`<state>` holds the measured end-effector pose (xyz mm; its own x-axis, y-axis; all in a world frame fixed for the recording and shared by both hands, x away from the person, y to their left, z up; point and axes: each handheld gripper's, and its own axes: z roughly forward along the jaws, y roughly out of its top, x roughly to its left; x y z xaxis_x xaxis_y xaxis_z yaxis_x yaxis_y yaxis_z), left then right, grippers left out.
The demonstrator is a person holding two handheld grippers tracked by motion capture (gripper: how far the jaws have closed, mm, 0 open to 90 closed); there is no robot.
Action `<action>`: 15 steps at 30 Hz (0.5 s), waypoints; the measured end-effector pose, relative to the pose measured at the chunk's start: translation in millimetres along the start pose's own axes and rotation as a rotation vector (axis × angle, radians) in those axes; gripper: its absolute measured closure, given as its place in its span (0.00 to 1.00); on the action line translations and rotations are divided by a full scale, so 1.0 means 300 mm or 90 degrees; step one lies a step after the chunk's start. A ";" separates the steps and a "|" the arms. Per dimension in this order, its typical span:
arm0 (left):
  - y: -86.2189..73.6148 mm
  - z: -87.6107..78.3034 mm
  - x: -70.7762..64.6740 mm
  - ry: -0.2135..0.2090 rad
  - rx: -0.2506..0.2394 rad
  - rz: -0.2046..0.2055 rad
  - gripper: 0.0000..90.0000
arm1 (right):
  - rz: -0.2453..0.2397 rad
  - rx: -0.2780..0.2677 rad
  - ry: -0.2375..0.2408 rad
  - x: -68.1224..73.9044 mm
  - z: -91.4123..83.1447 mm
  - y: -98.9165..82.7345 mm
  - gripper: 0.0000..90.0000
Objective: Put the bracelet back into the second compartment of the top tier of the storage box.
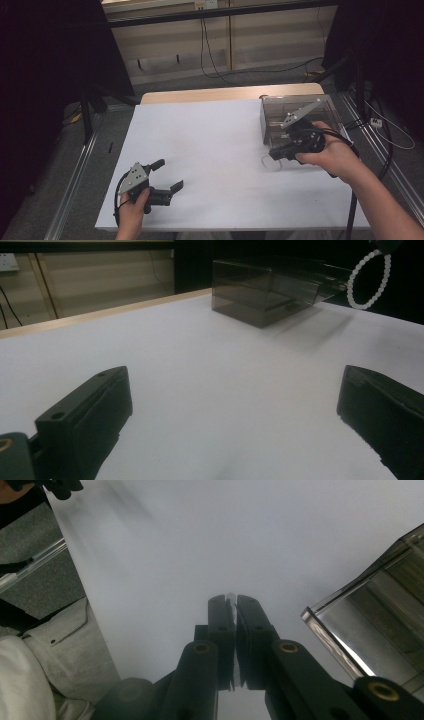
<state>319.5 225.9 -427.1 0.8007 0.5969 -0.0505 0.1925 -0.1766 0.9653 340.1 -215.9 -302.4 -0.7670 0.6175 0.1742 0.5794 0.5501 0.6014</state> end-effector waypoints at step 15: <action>0.001 -0.002 0.001 0.002 -0.001 0.003 0.02 | 0.037 0.013 -0.022 -0.059 -0.046 0.018 0.96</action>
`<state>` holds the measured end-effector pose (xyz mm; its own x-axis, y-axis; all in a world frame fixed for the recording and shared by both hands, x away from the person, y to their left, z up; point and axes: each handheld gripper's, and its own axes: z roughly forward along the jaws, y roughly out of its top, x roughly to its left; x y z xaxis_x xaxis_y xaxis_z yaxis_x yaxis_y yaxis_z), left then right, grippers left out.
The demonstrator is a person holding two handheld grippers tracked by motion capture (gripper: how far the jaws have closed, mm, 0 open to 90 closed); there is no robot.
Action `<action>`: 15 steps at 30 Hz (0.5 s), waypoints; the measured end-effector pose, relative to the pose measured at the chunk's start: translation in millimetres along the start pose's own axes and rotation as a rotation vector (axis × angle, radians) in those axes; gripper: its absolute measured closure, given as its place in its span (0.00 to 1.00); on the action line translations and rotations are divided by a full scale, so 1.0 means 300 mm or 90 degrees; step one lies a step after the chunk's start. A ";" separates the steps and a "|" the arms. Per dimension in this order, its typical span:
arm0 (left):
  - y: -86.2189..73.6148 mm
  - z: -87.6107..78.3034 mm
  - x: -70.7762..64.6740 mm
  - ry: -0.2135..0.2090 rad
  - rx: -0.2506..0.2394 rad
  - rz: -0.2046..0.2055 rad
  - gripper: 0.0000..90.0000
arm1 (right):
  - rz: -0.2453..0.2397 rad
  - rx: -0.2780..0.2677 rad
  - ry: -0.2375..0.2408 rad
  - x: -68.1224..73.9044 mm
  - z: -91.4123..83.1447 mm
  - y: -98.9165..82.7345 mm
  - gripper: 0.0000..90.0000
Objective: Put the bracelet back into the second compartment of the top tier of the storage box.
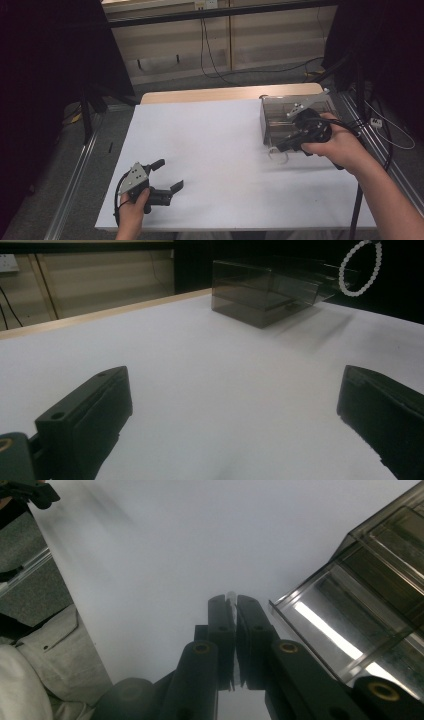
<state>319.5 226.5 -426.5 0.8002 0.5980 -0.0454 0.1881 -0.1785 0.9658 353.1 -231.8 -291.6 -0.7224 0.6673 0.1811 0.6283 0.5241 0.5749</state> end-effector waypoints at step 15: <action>-0.001 0.002 -0.001 -0.001 0.000 -0.001 0.02 | 0.016 0.000 -0.024 -0.048 -0.063 0.009 0.96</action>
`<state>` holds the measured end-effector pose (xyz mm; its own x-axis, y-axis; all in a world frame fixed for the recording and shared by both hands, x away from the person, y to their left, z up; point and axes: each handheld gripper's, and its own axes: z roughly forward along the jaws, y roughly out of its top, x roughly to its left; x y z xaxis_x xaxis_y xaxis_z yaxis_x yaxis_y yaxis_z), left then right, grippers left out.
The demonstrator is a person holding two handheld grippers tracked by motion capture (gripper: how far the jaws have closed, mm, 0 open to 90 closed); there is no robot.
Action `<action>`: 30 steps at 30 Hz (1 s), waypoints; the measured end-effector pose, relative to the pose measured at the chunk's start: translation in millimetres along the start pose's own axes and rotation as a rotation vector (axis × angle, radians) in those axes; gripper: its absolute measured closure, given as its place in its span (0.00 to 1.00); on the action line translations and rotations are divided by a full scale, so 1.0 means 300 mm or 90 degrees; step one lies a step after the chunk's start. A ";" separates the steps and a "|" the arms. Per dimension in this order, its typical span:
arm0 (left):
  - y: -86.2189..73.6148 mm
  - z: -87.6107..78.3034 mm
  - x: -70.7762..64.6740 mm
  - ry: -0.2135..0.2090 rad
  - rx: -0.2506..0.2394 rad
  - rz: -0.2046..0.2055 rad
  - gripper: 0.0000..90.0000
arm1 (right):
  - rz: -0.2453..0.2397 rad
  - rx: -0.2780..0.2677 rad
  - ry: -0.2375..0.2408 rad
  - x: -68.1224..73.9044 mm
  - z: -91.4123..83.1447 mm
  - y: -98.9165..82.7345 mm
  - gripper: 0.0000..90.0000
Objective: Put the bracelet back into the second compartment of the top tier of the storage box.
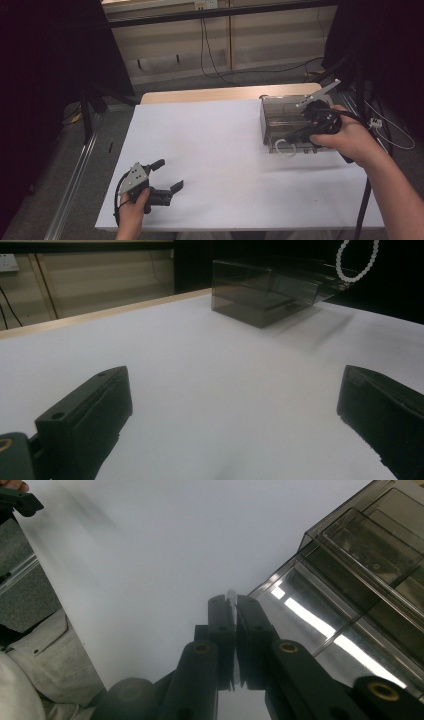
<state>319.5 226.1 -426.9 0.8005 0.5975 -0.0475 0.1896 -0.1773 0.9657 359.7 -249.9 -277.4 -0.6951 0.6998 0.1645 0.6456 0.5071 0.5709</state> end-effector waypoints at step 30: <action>-0.004 -0.003 0.004 0.001 0.001 -0.005 0.02 | 0.044 0.002 -0.055 -0.111 -0.048 0.004 0.96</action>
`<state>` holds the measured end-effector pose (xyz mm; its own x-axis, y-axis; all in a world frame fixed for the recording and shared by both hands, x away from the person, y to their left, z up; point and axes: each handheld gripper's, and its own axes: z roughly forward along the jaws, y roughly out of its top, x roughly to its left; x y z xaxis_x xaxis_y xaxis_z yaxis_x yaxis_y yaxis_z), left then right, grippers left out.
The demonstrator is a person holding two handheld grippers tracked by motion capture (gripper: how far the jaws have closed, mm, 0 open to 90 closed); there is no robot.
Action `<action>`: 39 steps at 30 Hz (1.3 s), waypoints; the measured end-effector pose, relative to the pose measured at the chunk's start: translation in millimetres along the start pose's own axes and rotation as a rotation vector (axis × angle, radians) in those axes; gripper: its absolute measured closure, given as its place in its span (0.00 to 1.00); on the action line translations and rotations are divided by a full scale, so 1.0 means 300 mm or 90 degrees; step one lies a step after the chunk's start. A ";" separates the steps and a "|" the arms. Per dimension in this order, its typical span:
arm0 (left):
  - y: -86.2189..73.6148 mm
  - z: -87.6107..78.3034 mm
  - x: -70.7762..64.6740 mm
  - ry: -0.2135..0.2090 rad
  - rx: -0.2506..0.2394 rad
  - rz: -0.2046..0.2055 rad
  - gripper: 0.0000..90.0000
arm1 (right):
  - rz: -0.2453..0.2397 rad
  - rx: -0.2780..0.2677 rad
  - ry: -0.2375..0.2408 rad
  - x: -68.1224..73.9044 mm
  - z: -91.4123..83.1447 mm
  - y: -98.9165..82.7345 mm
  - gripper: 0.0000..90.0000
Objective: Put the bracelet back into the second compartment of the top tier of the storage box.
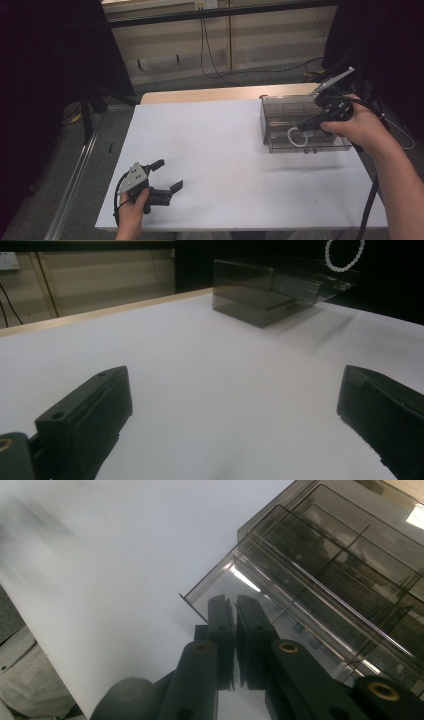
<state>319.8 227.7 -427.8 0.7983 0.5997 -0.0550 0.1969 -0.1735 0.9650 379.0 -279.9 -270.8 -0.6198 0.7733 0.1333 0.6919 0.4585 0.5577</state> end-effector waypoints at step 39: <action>-0.001 -0.003 0.002 0.002 -0.003 -0.003 0.02 | 0.028 0.011 -0.048 -0.089 0.032 -0.020 0.96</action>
<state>319.7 228.8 -427.9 0.7958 0.6027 -0.0592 0.1978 -0.1663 0.9660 395.0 -299.3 -285.6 -0.5595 0.8233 0.0955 0.7244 0.4298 0.5389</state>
